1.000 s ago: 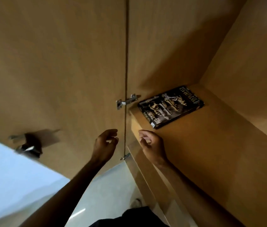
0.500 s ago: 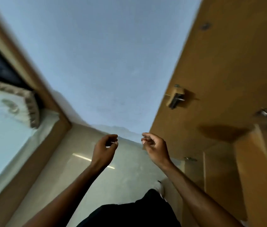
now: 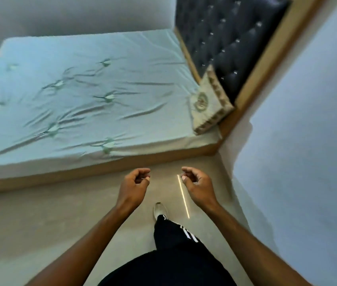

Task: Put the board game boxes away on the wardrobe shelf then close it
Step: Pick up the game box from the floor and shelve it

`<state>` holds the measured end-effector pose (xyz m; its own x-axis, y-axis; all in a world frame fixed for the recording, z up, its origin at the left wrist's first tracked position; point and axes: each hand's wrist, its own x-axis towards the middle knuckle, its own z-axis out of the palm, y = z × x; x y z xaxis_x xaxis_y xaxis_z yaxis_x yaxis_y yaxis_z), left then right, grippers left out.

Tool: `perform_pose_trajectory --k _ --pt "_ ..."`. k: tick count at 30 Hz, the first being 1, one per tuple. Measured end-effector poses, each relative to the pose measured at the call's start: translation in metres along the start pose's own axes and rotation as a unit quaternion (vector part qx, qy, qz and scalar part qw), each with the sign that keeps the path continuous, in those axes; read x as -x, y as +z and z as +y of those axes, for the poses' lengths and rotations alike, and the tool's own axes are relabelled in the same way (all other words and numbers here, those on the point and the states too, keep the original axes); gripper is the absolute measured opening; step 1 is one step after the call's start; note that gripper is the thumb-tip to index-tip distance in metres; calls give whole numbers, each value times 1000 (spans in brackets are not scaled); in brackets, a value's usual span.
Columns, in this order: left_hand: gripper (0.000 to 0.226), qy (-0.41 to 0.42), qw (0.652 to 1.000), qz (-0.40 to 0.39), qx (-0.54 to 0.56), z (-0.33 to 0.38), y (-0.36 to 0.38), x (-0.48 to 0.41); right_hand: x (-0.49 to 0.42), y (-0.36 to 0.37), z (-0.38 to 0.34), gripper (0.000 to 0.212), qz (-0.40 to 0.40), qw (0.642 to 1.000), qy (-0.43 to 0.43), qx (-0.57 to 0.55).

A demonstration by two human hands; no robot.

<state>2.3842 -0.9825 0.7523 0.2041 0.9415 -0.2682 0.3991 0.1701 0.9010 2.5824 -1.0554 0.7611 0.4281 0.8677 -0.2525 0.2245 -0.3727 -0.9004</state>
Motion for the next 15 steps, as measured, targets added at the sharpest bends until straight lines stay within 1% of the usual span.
perform_pose_trajectory --k 2,4,5,7,8,11,15 --pt "20 -24 999 44 10 -4 -32 -18 -34 33 -23 24 -53 998 -17 13" --pt "20 -52 992 112 32 -11 -73 -34 -69 81 -50 25 -131 990 -37 42" --pt "20 -63 986 146 44 -17 -94 -40 -85 108 -62 25 -173 982 -49 55" --pt "21 -82 977 187 64 -25 -124 -45 -103 147 -84 26 -227 967 -77 81" --pt "22 -97 967 223 81 -34 -146 -47 -114 177 -98 27 -267 954 -93 97" --pt "22 -133 938 296 121 -56 -191 -47 -127 245 -127 30 -346 921 -122 131" --pt "23 -163 882 410 165 -94 -272 -43 -129 359 -174 27 -436 864 -188 167"
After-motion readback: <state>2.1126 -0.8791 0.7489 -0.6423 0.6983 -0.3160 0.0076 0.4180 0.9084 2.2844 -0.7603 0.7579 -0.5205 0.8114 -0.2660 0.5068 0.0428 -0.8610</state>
